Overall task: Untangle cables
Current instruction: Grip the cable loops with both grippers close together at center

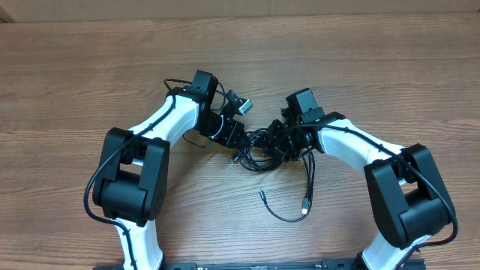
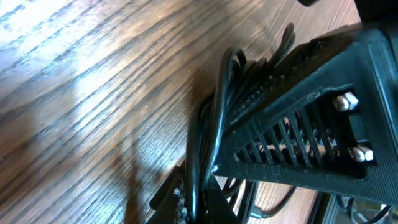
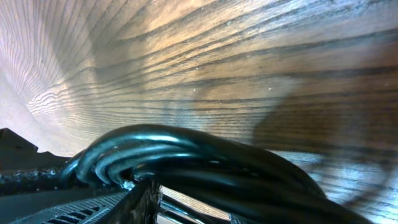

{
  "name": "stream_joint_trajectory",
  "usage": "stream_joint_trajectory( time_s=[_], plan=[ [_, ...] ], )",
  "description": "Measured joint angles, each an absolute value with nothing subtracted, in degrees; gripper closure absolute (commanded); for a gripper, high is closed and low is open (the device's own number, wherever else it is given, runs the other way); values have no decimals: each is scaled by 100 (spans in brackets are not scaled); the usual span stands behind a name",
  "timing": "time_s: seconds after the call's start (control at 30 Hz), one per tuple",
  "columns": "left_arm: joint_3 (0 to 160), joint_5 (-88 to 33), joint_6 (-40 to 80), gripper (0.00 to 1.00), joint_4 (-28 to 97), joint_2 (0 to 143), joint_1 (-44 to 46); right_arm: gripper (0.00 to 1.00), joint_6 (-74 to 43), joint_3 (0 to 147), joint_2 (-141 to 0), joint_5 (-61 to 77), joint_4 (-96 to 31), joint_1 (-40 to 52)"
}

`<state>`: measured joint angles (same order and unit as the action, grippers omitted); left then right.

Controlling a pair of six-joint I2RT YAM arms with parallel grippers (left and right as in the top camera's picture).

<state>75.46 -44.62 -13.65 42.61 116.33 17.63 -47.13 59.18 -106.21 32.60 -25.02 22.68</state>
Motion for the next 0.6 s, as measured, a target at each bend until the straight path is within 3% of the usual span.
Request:
stream_joint_trajectory(
  time_s=[0.6],
  plan=[
    [7354,-4735,-3017,96,4648,11636,1616,65,-4346,5848,-10621,3671,-2458,2292]
  ],
)
